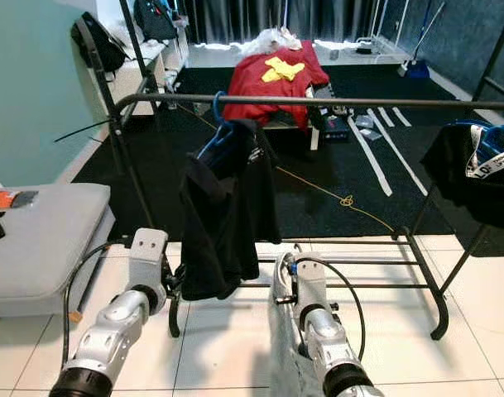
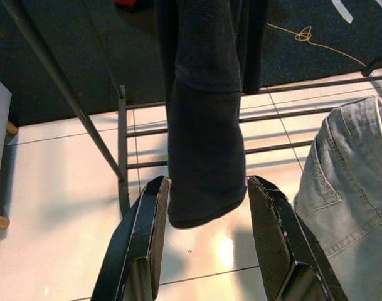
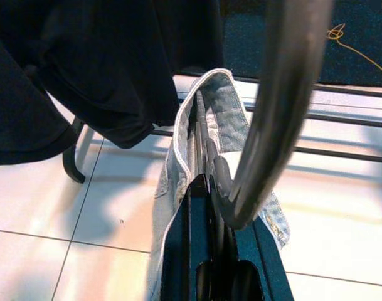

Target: Hang hanger

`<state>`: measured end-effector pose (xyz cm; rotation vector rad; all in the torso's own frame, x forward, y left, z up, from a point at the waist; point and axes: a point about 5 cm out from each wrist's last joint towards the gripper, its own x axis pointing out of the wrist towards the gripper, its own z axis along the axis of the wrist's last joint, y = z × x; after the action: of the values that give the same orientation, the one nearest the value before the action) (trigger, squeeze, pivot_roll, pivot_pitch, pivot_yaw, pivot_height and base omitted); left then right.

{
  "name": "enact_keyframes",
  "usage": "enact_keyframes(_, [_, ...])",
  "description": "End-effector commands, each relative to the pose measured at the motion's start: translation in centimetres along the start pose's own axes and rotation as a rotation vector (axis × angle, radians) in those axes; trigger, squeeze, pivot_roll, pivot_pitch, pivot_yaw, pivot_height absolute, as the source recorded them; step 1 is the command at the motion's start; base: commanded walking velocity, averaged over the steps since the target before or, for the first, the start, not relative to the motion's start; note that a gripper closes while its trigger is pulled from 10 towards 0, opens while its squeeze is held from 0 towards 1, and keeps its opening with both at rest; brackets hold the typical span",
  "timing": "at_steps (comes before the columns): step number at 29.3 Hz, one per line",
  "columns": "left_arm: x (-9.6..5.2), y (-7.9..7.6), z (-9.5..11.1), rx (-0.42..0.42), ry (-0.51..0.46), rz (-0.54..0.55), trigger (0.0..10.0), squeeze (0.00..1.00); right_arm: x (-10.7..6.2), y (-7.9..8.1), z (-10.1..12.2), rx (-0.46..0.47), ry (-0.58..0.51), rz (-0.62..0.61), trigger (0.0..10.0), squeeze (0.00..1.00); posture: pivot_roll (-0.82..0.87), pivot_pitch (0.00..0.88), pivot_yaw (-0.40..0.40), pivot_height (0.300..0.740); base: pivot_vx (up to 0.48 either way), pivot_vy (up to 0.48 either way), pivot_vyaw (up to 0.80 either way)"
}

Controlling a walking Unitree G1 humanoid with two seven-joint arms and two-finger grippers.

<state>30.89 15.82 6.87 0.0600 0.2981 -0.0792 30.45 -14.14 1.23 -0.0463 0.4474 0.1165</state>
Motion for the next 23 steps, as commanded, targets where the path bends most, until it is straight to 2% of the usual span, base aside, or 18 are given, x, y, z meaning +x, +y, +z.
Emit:
enact_keyframes(1, [0.0,0.5,-0.5,0.018,0.031,0.014,10.0,0.0,0.2,0.1,0.5,0.015,-0.009,0.003,10.0,0.0,0.06,0.017,0.039,0.74,0.0,0.0,0.0])
enact_keyframes(3, [0.1,0.5,-0.6,0.024,0.032,0.013,10.0,0.0,0.2,0.1,0.4,0.014,-0.007,0.003,10.0,0.0,0.06,0.017,0.038,0.74,0.0,0.0,0.0])
enact_keyframes(11, [0.0,0.4,-0.8,-0.033,0.033,0.041,10.0,0.0,0.0,0.0,0.2,0.007,-0.003,0.008,10.0,0.0,0.04,0.006,0.027,0.74,0.0,-0.444,0.0])
enact_keyframes(15, [0.0,0.6,-1.2,-0.057,0.062,0.064,10.0,0.0,0.1,-0.2,0.4,-0.007,0.002,0.014,10.0,0.0,0.04,0.018,0.009,0.74,0.0,0.0,0.0])
enact_keyframes(23, [-0.2,0.4,-1.3,-0.032,0.063,0.053,10.0,0.0,0.4,0.2,1.4,-0.049,-0.006,0.063,10.0,0.0,0.03,0.05,0.029,0.74,0.0,0.0,0.0])
